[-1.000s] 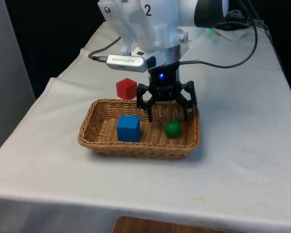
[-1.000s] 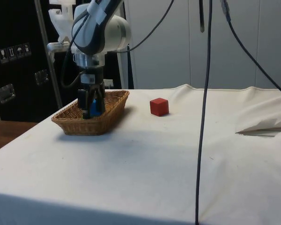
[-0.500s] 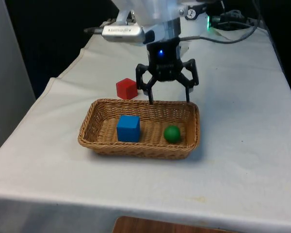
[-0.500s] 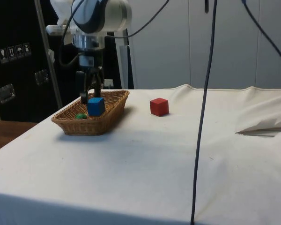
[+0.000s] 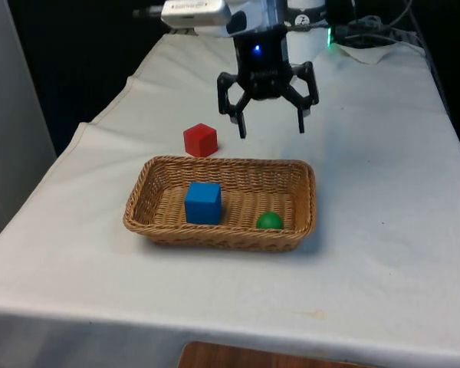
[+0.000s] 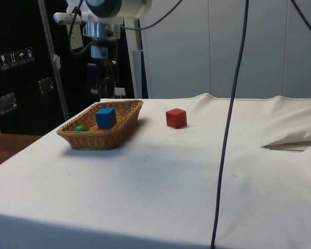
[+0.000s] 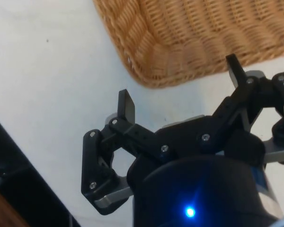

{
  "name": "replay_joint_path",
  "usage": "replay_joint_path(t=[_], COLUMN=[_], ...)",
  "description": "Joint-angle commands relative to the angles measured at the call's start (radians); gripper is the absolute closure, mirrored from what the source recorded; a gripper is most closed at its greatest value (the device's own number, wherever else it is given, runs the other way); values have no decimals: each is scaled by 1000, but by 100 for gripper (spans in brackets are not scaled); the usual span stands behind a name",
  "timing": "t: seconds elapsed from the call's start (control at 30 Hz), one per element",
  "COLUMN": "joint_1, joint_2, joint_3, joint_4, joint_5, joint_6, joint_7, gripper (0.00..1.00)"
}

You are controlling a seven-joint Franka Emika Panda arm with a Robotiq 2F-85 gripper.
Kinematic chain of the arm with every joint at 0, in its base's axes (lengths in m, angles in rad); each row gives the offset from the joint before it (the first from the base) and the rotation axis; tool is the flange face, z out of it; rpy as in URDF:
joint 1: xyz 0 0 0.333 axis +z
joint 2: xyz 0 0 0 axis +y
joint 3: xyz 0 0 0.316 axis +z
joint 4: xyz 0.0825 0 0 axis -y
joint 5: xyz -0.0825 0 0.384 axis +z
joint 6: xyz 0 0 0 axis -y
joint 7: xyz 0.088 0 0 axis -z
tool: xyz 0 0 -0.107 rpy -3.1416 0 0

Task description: Place all non-red objects into the basket.

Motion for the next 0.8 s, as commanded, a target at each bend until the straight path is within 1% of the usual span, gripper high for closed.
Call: replay_joint_path(t=[0.0,0.1,0.13,0.17,0.33,0.37,0.4,0.43,0.47,0.53,0.73,0.77], joint_1=[6,8,2,8,11,11,11,7,11,12,11,10], joint_2=[-24,-63,-50,-73,-127,-127,-144,-135,-153,-170,-217,-211], joint_3=[-5,-5,0,-5,-4,-4,-3,0,-2,-2,1,1], joint_4=[-21,-55,-44,-64,-115,-115,-133,-124,-142,-161,-214,-208], joint_5=[-11,-12,-1,-12,-10,-10,-9,-1,-8,-6,1,0], joint_6=[-4,-7,-6,-8,-7,-7,-6,-8,-6,-5,-3,-8], joint_7=[9,9,0,9,9,9,8,0,7,6,1,0], gripper=[0,0,0,0,0,0,0,0,0,0,0,0])
